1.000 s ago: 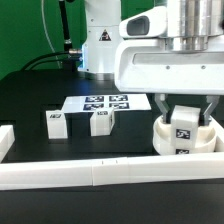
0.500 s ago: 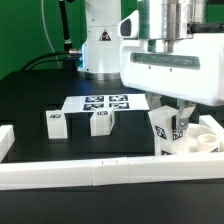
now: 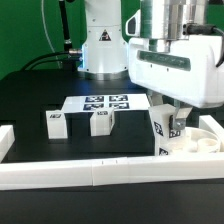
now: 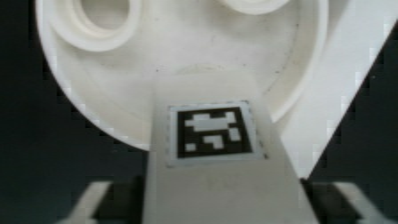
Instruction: Assemble stool
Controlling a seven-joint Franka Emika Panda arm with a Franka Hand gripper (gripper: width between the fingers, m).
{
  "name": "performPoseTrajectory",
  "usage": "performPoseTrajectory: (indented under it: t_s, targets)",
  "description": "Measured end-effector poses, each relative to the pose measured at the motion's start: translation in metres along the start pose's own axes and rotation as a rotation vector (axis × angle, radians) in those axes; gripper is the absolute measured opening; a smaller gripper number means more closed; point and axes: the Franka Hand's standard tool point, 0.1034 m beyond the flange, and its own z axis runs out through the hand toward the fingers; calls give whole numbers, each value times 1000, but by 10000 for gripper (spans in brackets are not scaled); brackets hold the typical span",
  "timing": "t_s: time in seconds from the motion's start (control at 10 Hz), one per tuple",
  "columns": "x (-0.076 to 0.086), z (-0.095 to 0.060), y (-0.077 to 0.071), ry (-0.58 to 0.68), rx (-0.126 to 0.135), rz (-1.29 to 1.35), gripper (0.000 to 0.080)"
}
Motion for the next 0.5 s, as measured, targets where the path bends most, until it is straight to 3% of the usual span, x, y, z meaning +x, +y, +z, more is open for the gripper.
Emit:
performPoseTrajectory:
  t_s: [0.1, 0.2, 0.3, 0.4, 0.5]
  targets:
    - [0, -12, -4, -12, 27, -14, 558]
    - [4, -26, -3, -23, 60, -29, 621]
    - [21, -38, 0, -25, 115, -84, 621]
    - [41, -44, 5, -25, 151, -98, 644]
    - [48, -43, 7, -22, 151, -96, 648]
